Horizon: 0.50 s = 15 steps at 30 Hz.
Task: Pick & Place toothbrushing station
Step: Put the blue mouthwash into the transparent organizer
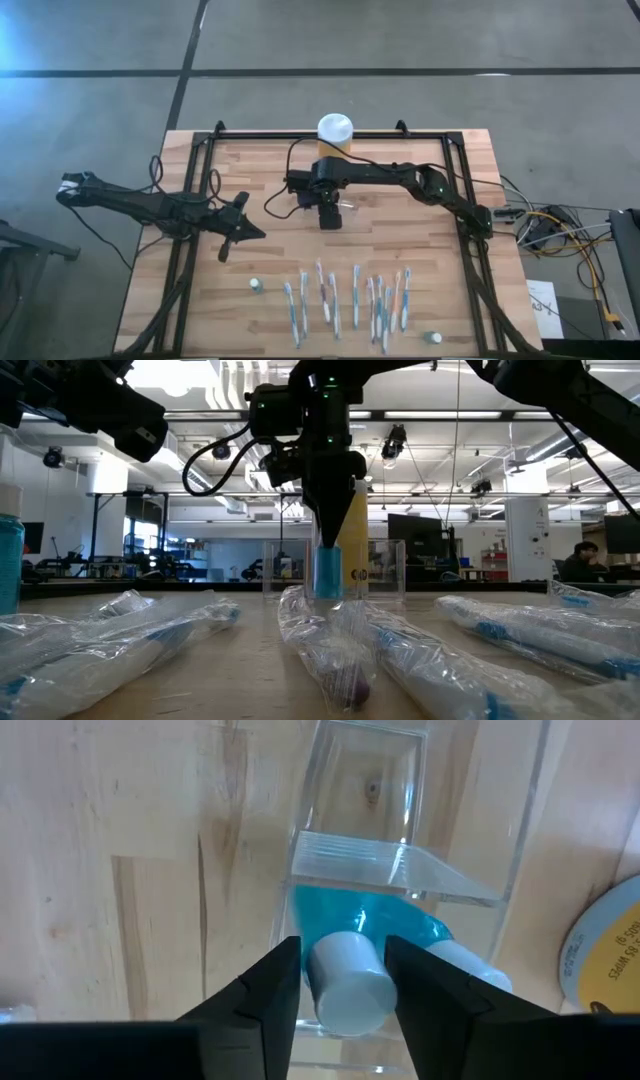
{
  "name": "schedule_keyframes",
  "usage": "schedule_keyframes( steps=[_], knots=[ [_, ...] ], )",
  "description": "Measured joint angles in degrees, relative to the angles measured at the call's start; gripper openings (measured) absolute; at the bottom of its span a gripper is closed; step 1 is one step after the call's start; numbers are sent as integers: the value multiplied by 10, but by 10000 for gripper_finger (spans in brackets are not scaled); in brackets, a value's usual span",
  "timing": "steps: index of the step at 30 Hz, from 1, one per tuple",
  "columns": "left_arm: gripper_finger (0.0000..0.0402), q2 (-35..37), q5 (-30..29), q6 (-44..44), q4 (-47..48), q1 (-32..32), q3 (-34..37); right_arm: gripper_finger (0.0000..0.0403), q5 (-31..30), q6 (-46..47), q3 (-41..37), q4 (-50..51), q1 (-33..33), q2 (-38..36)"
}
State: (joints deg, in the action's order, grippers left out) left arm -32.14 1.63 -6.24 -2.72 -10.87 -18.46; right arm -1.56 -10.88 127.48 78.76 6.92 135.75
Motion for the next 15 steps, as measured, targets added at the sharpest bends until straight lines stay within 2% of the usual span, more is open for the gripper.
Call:
schedule_keyframes(
  steps=[15],
  knots=[
    [16,0,0,0,-1,0,0,178,1,2,9,4,0,-40]
  ],
)
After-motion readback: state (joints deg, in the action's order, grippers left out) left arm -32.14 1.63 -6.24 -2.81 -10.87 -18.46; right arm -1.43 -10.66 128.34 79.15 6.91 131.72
